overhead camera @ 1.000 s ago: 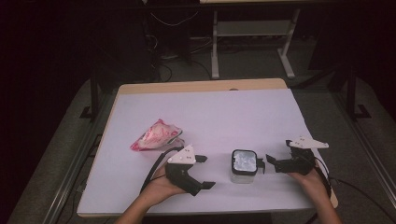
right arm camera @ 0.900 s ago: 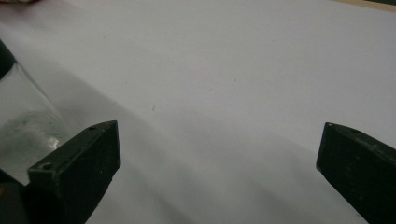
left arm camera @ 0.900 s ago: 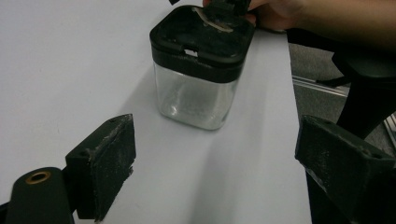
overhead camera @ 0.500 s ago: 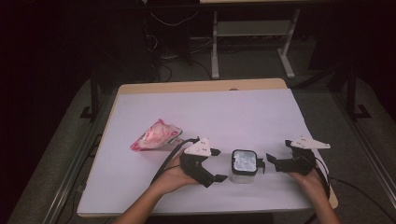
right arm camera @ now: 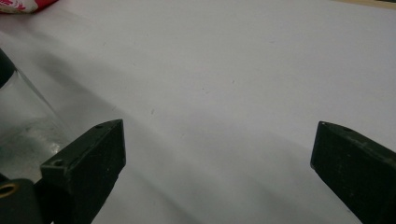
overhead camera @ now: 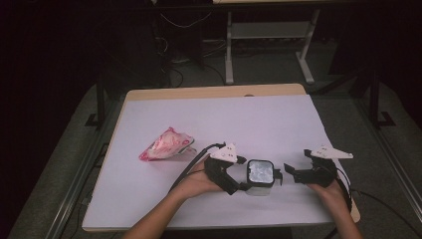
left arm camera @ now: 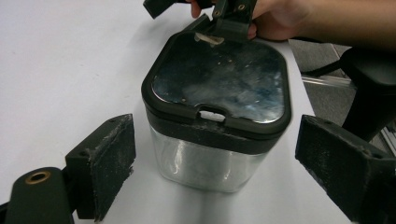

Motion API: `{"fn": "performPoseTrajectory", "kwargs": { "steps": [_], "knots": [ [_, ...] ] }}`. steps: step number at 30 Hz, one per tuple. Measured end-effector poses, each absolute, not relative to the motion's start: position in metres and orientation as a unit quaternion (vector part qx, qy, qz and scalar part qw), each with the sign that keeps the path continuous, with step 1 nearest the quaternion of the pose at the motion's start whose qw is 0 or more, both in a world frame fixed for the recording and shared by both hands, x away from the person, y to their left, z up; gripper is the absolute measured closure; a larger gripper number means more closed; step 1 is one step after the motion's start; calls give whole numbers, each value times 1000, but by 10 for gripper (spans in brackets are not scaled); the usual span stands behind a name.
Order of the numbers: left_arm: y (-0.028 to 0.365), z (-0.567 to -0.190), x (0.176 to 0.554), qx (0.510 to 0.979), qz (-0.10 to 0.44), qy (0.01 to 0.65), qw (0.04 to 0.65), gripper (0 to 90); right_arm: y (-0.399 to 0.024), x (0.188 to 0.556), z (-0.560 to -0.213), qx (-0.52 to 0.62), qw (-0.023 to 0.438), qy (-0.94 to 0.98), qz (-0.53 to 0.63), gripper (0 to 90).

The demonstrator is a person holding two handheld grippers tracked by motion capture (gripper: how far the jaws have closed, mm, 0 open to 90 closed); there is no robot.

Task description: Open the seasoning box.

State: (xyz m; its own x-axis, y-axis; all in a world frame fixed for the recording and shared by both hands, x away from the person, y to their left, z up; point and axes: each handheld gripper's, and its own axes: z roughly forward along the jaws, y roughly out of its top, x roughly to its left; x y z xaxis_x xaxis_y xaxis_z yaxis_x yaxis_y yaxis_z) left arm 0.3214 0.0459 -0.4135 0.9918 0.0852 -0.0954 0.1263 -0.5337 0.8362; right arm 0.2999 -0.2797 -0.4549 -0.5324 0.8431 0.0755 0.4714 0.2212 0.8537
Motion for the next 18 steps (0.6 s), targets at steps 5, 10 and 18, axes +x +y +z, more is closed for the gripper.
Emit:
{"fn": "performPoseTrajectory", "kwargs": {
  "steps": [5,10,18],
  "knots": [
    [42,-417,325,874,-29,62,480,125,-279,300,-455,437,208,753,445,34],
    [41,-420,326,877,-29,58,476,132,-279,300,-455,436,209,755,444,38],
    [37,-418,326,873,-29,43,485,155,-279,300,-455,433,207,757,443,44]
  ]
}}
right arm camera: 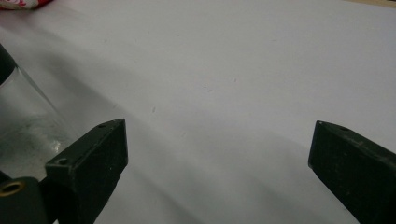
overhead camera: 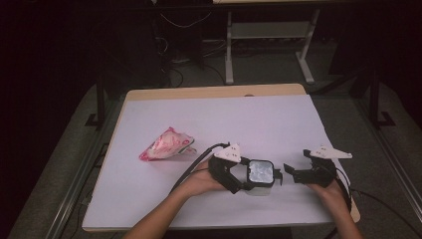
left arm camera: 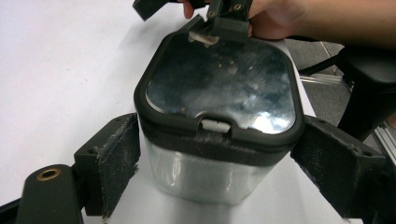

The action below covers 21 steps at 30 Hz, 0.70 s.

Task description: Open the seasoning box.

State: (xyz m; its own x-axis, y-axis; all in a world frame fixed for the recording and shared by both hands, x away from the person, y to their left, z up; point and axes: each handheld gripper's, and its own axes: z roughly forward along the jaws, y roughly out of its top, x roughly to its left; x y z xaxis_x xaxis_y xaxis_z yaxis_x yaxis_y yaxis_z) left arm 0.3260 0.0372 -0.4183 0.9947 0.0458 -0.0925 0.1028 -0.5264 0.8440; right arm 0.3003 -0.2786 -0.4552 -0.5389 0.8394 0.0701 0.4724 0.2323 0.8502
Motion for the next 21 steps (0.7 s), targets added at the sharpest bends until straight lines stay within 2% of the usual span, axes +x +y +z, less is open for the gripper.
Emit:
{"fn": "performPoseTrajectory", "kwargs": {
  "steps": [21],
  "knots": [
    [36,-414,324,872,-17,35,487,168,-279,301,-455,432,207,759,441,46]
  ]
}}
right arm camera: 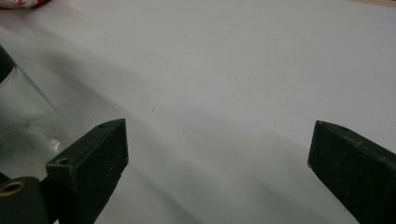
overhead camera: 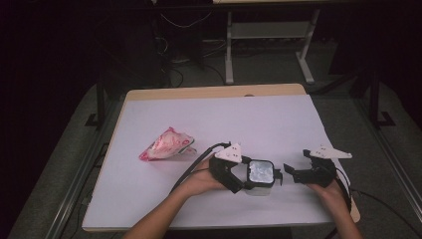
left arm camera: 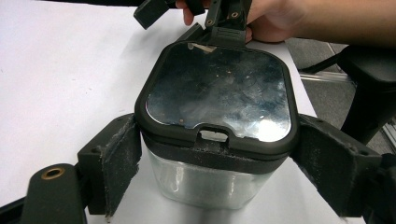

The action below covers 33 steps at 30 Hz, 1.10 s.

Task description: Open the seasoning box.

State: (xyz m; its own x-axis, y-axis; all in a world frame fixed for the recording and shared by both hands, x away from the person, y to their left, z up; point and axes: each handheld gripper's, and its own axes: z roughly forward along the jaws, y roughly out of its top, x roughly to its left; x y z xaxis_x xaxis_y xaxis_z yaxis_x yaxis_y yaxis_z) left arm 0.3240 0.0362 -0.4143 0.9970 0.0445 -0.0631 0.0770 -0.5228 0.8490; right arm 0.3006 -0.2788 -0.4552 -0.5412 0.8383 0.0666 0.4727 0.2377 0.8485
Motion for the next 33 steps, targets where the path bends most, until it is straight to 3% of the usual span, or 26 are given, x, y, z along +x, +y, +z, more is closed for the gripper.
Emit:
{"fn": "performPoseTrajectory", "kwargs": {
  "steps": [21,24,30,33],
  "knots": [
    [42,-401,324,858,-14,34,512,193,-278,301,-455,434,206,759,440,47],
    [42,-399,323,848,-35,31,529,293,-278,301,-455,434,206,759,440,47],
    [42,-399,321,846,-38,24,530,337,-278,301,-455,433,206,759,440,47],
    [43,-399,320,847,-43,16,530,400,-279,301,-455,433,206,759,440,47]
  ]
}}
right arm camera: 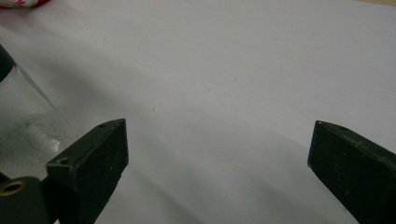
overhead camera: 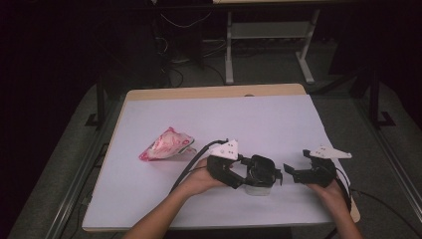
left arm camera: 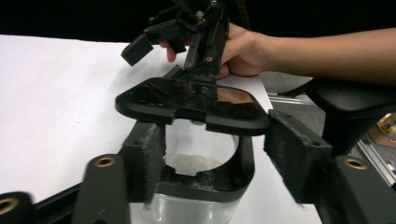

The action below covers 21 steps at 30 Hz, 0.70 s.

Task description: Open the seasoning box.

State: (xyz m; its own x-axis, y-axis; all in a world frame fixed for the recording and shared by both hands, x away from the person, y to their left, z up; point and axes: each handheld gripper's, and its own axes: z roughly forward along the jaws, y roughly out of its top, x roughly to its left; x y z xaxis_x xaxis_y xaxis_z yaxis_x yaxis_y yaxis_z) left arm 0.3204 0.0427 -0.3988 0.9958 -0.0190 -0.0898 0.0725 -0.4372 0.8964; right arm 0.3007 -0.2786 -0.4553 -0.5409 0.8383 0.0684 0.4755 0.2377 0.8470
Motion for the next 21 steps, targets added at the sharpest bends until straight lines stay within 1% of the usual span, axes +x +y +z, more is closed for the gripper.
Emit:
{"fn": "performPoseTrajectory", "kwargs": {
  "steps": [7,18,19,21],
  "knots": [
    [44,-401,319,850,-54,2,524,540,-279,301,-455,433,204,759,441,47],
    [44,-398,318,848,-58,6,526,550,-279,301,-455,435,203,758,441,47],
    [45,-398,318,846,-66,2,529,598,-279,301,-455,435,203,759,441,47],
    [44,-397,316,845,-62,1,530,612,-279,301,-455,435,203,759,441,47]
  ]
}}
